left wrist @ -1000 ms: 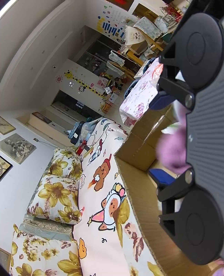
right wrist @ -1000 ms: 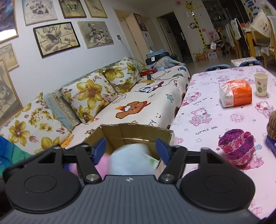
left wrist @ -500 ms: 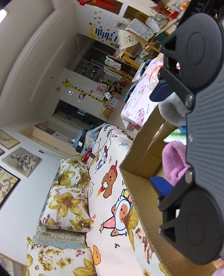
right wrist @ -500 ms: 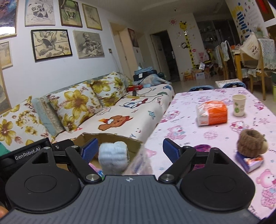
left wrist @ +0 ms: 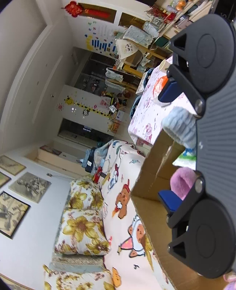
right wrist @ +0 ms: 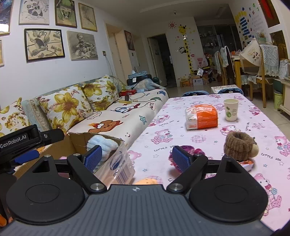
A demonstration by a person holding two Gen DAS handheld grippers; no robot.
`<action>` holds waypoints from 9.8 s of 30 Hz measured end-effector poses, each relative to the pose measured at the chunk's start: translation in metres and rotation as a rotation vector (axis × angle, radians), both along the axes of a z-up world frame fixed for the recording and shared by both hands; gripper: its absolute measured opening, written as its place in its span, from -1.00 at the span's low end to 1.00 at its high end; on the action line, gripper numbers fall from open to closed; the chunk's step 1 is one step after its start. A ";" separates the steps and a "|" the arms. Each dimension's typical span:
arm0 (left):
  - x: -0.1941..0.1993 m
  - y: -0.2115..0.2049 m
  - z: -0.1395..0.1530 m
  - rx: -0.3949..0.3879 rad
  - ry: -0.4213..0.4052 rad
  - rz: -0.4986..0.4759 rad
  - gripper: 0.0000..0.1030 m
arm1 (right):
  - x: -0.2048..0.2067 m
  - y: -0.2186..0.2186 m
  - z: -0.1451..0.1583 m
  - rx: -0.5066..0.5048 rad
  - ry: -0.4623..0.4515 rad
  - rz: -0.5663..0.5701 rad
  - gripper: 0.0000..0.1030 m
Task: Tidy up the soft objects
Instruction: 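Carry the blue item and pink sock into the cardboard box and release both, then move both grippers back over the remaining items on the table, then grasp the blue tissue pack with the right gripper while the left grasps the orange towel, then carry the orange towel and blue tissue pack into the cardboard box and open both grippers, then withdraw both grippers from the box back over the table items, then grasp the brown fuzzy plush with the right gripper while the left grasps the pink knit mitten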
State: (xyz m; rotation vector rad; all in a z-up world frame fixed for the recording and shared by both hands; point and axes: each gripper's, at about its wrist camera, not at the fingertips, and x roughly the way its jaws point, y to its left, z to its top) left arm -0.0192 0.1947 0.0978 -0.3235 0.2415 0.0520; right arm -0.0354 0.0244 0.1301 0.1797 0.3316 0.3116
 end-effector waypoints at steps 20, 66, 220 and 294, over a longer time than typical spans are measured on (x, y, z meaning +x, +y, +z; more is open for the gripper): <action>-0.008 -0.051 0.003 0.182 -0.082 -0.078 0.98 | -0.004 -0.019 -0.012 0.008 0.010 -0.074 1.00; -0.003 -0.164 -0.082 0.443 0.214 0.011 0.98 | 0.070 -0.100 -0.075 -0.076 0.276 -0.300 1.00; -0.027 0.065 0.027 0.069 0.075 -0.007 0.81 | -0.050 0.081 0.027 -0.222 -0.014 0.308 0.95; 0.005 -0.137 -0.011 0.487 0.070 -0.266 0.98 | 0.040 -0.082 -0.057 0.002 0.283 -0.293 1.00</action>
